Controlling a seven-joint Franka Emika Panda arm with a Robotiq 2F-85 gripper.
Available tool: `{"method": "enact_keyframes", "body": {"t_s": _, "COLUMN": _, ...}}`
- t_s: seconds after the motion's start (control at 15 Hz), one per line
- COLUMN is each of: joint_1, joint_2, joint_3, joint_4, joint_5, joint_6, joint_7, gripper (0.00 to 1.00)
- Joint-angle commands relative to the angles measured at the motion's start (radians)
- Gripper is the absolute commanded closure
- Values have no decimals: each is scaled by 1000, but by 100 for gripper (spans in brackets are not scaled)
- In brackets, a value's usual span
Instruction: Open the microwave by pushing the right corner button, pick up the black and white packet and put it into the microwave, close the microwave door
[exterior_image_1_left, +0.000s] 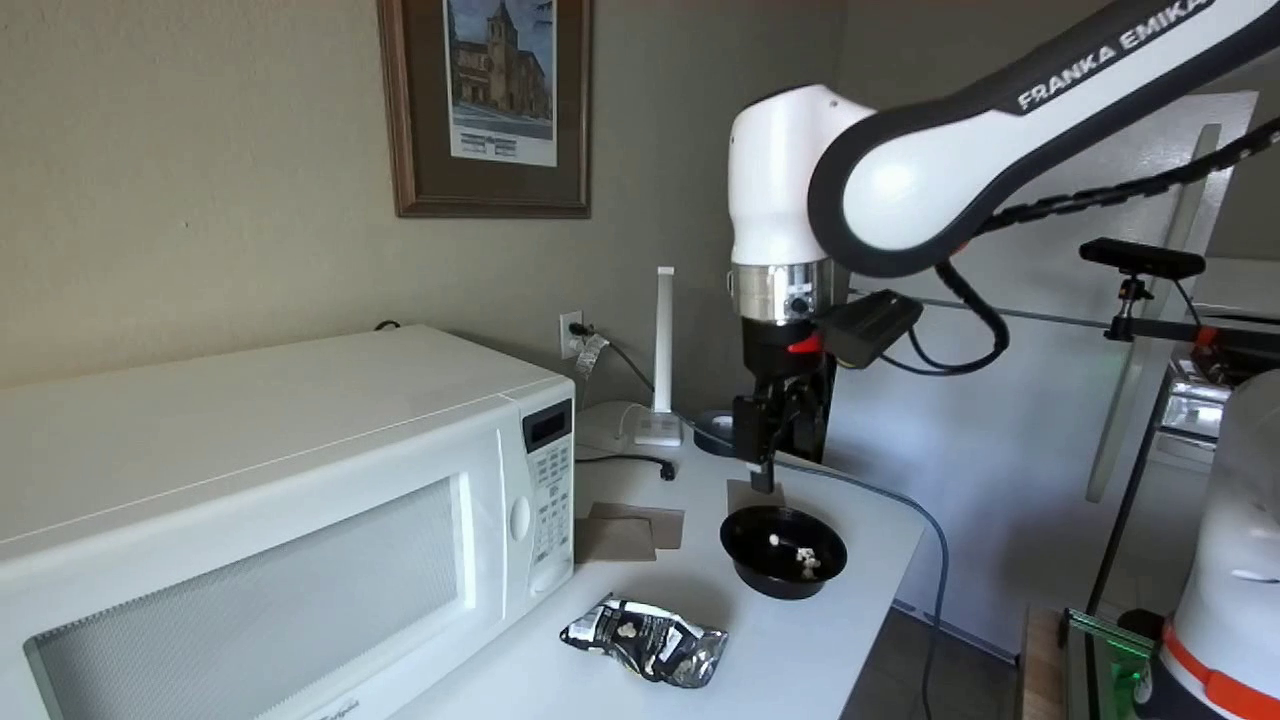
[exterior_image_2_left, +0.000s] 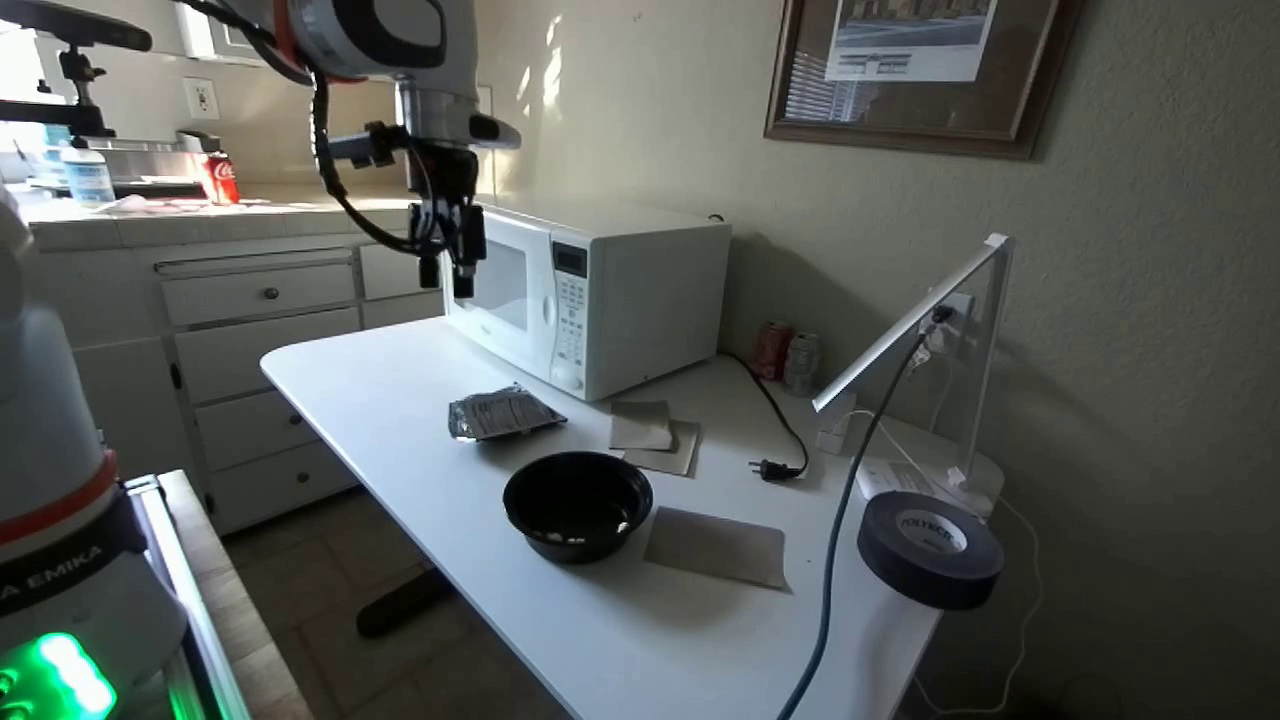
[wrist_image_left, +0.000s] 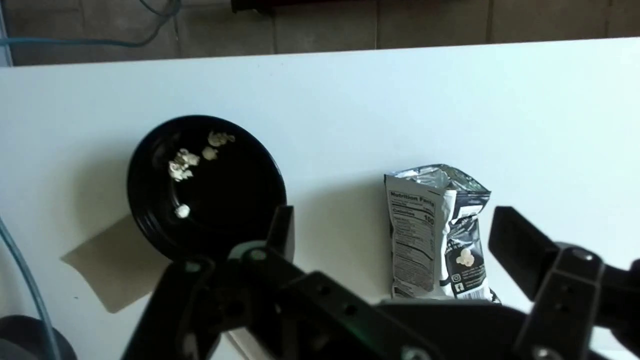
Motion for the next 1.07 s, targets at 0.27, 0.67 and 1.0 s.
{"method": "enact_keyframes", "body": {"t_s": 0.27, "joint_1": 63, "joint_2": 336, "joint_3": -84, "joint_4": -16, "joint_5": 84, "joint_6": 476, "joint_7": -211, "gripper": 0}}
{"method": "enact_keyframes", "body": {"t_s": 0.67, "joint_1": 71, "joint_2": 569, "joint_3": -80, "joint_4": 99, "joint_5": 217, "joint_6": 648, "joint_7": -388, "gripper": 0}}
{"method": "enact_keyframes", "body": {"t_s": 1.0, "joint_1": 61, "joint_2": 598, "joint_3": -76, "joint_4": 135, "joint_5": 185, "joint_6": 635, "joint_7": -350, "gripper": 0}}
